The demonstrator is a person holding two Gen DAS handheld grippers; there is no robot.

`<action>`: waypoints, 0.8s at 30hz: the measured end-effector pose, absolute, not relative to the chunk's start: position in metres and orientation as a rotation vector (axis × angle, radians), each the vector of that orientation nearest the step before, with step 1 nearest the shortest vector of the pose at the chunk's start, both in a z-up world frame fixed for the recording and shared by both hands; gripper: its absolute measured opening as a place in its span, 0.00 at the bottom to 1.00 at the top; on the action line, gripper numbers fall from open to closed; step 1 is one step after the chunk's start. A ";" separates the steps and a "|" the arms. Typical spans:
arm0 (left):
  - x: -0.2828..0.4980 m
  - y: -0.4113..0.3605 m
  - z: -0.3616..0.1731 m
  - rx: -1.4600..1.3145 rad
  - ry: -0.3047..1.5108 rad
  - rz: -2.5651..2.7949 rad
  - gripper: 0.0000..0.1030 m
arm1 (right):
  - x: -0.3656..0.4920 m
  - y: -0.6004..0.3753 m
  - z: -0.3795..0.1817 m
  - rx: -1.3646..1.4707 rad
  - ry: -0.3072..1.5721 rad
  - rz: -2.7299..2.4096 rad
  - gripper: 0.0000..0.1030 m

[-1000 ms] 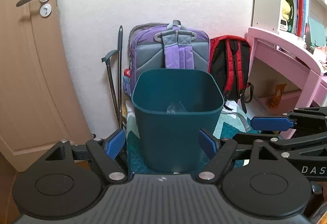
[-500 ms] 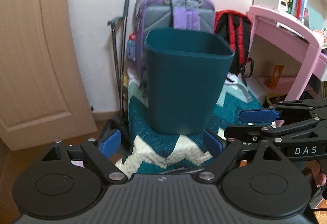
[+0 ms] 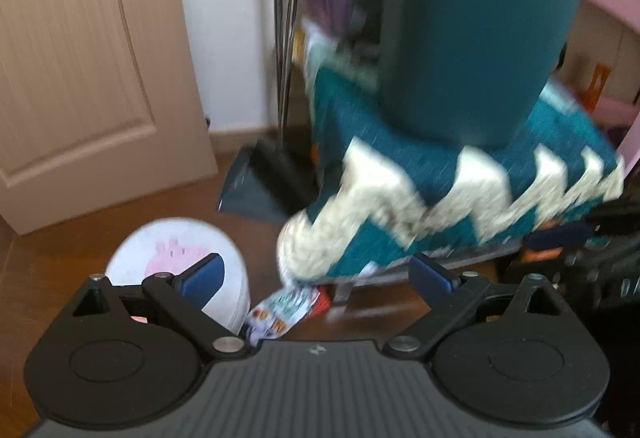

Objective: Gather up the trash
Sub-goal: 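Lower both tools from the wastebasket toward the cookie snack bag on the floor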

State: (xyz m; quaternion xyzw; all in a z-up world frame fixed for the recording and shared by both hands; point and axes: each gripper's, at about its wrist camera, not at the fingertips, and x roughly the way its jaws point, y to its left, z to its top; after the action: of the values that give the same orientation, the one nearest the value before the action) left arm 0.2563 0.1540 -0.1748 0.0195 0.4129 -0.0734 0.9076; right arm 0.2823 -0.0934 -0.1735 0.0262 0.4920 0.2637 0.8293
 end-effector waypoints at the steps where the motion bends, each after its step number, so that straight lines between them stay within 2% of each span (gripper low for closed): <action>1: 0.261 0.158 -0.190 0.043 0.869 -0.150 0.96 | 0.286 -0.090 -0.184 0.063 1.064 0.548 0.51; 8: 0.282 0.175 -0.280 0.049 0.965 -0.171 0.96 | 0.309 -0.056 -0.254 0.013 1.186 0.519 0.51; 17: 0.294 0.179 -0.370 0.124 0.990 -0.191 0.96 | 0.337 0.013 -0.268 -0.238 1.151 0.746 0.51; 24: 0.322 0.170 -0.440 0.148 1.028 -0.208 0.96 | 0.344 0.023 -0.322 -0.273 1.243 0.766 0.51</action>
State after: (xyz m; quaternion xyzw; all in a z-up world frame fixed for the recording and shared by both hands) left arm 0.3216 0.1701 -0.4401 0.0706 0.4905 -0.0993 0.8629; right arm 0.3442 0.0233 -0.3225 -0.1244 0.5660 0.3489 0.7365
